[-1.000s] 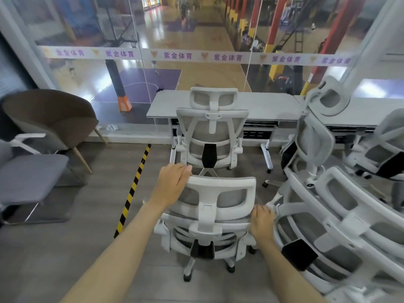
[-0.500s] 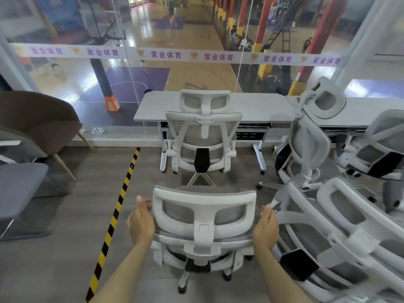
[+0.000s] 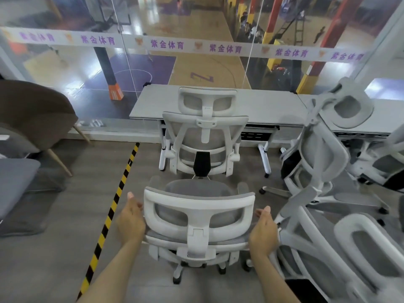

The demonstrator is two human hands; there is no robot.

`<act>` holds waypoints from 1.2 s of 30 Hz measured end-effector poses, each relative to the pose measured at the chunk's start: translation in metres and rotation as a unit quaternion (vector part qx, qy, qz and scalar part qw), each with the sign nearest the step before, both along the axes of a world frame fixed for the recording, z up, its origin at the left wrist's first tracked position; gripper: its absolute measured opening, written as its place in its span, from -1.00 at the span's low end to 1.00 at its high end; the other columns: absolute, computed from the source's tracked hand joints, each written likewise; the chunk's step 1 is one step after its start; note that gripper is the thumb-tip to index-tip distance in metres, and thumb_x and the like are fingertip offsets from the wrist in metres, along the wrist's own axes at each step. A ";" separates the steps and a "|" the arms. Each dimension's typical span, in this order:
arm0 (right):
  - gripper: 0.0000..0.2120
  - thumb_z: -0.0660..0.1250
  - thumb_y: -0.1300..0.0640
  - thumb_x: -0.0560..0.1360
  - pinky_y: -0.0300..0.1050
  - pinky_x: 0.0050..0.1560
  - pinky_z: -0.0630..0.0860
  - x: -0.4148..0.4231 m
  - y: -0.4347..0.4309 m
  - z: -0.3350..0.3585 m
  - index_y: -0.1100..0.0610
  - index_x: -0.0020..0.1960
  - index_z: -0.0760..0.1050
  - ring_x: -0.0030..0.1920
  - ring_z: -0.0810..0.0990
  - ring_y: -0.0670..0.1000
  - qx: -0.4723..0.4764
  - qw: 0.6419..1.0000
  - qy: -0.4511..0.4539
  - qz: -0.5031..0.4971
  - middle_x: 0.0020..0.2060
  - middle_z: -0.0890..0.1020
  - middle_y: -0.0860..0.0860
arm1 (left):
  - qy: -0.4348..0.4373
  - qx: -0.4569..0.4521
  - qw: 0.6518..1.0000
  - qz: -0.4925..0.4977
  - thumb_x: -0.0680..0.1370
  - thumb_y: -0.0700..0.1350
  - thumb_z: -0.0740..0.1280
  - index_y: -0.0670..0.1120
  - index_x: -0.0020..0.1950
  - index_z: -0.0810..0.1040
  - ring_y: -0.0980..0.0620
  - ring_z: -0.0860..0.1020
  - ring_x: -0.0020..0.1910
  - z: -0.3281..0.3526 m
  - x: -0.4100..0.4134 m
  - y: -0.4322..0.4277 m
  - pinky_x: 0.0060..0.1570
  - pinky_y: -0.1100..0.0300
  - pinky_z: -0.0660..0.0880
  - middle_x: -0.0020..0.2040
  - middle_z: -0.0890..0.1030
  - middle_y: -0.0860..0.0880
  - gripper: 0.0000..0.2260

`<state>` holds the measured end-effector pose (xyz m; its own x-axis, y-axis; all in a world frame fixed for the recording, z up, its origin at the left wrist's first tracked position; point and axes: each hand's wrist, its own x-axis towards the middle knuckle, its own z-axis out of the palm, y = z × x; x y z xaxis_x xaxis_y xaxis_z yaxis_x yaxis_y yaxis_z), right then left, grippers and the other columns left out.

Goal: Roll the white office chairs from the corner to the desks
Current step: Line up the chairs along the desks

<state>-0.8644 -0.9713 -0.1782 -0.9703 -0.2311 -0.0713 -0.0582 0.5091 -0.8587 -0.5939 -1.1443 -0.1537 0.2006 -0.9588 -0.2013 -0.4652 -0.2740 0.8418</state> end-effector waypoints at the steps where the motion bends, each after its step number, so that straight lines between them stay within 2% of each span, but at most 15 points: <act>1: -0.38 -0.12 -0.27 0.67 -0.02 0.01 0.34 -0.005 -0.006 -0.001 0.03 0.03 0.64 0.04 0.55 0.11 0.013 1.000 0.001 0.003 -0.07 0.62 0.00 | 0.000 0.000 1.000 0.000 0.62 0.38 -0.17 -0.06 -0.14 0.58 0.01 0.50 -0.21 0.002 -0.005 -0.004 -0.08 0.01 0.35 -0.19 0.61 -0.06 -0.30; 4: -0.29 -0.19 -0.41 0.59 0.08 0.09 0.46 -0.023 -0.023 -0.004 -0.02 -0.03 0.61 0.07 0.56 0.14 0.013 1.000 0.003 0.010 -0.06 0.63 0.02 | 0.006 0.005 1.000 0.005 0.64 0.35 -0.15 -0.06 -0.14 0.58 0.04 0.49 -0.21 0.004 -0.019 -0.019 -0.07 0.02 0.35 -0.19 0.61 -0.05 -0.33; 7: -0.27 -0.21 -0.44 0.56 0.16 0.15 0.49 -0.036 -0.037 -0.008 -0.02 -0.01 0.60 0.10 0.56 0.15 0.018 1.000 -0.002 0.014 -0.03 0.65 0.05 | 0.002 0.004 1.000 0.009 0.59 0.42 -0.19 -0.01 -0.13 0.62 0.02 0.55 -0.16 -0.003 -0.028 -0.034 -0.06 0.00 0.40 -0.17 0.65 -0.02 -0.27; 12: -0.25 -0.22 -0.50 0.53 0.20 0.10 0.55 -0.042 -0.043 -0.013 -0.03 -0.13 0.58 0.02 0.59 0.13 0.008 1.000 0.003 0.016 -0.11 0.65 0.02 | 0.014 -0.004 1.000 0.016 0.56 0.46 -0.18 -0.01 -0.16 0.62 0.00 0.57 -0.15 -0.010 -0.034 -0.045 -0.09 0.01 0.42 -0.19 0.66 -0.02 -0.25; 17: -0.23 -0.23 -0.48 0.56 0.16 0.06 0.55 -0.038 -0.038 -0.013 0.00 -0.09 0.59 -0.03 0.58 0.12 0.032 0.999 0.010 0.021 -0.09 0.64 0.05 | -0.014 -0.013 1.000 -0.003 0.59 0.43 -0.17 0.01 -0.17 0.61 -0.02 0.56 -0.16 -0.009 -0.029 -0.040 -0.08 -0.01 0.43 -0.21 0.64 -0.01 -0.29; 23: -0.24 -0.26 -0.48 0.55 0.12 0.02 0.53 -0.029 -0.020 -0.011 -0.02 -0.11 0.56 -0.04 0.57 0.11 0.061 0.997 0.013 0.045 -0.14 0.62 0.01 | -0.034 -0.043 0.998 0.008 0.67 0.27 -0.10 -0.06 -0.21 0.56 -0.06 0.52 -0.18 -0.002 -0.025 -0.015 -0.13 0.07 0.32 -0.24 0.59 -0.01 -0.39; 27: -0.23 -0.25 -0.46 0.56 0.06 -0.03 0.50 -0.024 -0.006 -0.011 0.00 -0.10 0.58 -0.08 0.57 0.09 0.060 0.996 0.029 0.051 -0.18 0.62 -0.01 | -0.033 -0.043 0.998 0.017 0.66 0.30 -0.12 -0.05 -0.17 0.60 -0.02 0.51 -0.19 -0.007 -0.015 0.000 -0.13 0.08 0.33 -0.21 0.61 0.01 -0.36; 31: -0.33 -0.18 -0.38 0.61 0.02 -0.03 0.42 -0.021 0.000 -0.008 0.00 -0.10 0.57 -0.09 0.53 0.08 0.069 0.996 0.026 0.047 -0.16 0.57 0.01 | -0.035 -0.039 0.998 0.021 0.65 0.33 -0.14 0.00 -0.17 0.61 0.01 0.51 -0.21 -0.011 -0.011 0.006 -0.16 0.09 0.33 -0.22 0.62 0.00 -0.35; 36: -0.28 -0.21 -0.43 0.59 0.03 -0.04 0.44 -0.032 -0.006 -0.012 -0.02 -0.09 0.58 -0.08 0.56 0.07 0.077 0.995 0.023 0.054 -0.13 0.62 0.00 | -0.042 -0.044 0.998 0.017 0.66 0.31 -0.12 -0.03 -0.18 0.59 0.00 0.53 -0.20 -0.009 -0.020 -0.001 -0.15 0.08 0.35 -0.24 0.62 0.00 -0.36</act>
